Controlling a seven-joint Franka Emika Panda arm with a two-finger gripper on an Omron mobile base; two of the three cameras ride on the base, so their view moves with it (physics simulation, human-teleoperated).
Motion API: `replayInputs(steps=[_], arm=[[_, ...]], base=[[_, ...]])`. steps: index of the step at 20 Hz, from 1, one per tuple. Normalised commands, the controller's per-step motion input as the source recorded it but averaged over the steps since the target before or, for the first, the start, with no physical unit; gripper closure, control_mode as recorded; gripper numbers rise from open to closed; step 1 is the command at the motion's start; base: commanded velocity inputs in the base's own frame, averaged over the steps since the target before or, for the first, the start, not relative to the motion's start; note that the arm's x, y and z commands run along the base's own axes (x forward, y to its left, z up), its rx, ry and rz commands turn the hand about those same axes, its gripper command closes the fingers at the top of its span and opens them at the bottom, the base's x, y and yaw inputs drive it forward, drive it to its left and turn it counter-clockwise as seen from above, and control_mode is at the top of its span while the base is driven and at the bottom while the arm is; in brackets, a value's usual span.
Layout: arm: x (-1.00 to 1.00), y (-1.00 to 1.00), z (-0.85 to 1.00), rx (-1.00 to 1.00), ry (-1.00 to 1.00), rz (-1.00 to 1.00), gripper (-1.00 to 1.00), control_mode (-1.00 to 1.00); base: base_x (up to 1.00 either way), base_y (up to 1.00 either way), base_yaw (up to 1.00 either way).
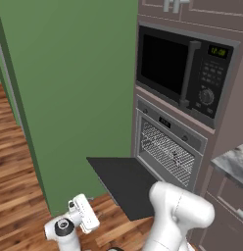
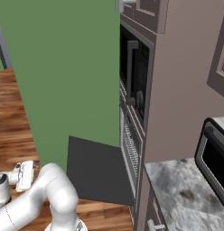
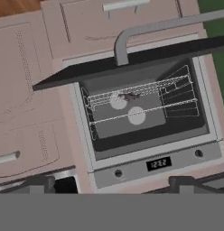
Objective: Place the fish on the bottom rack of the oven, and slide the tray back inside. Close the oven door.
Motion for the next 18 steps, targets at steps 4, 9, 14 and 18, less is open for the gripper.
replayInputs(steps=[4,9,14,18], arm=[[0.53,-0.02,-0.84,0.0,-0.09,0.0,-1.0,-1.0],[0.64,0.09,-0.73,0.0,-0.06,-0.05,-1.0,-1.0],[0.67,0.43,-0.55,0.0,-0.06,-0.13,-1.0,-1.0],[0.61,0.62,-0.5,-0.01,-0.06,-0.15,-1.0,-1.0]], base=[[0.0,0.0,0.0],[0.0,0.0,0.0],[0.0,0.0,0.0],[0.0,0.0,0.0]])
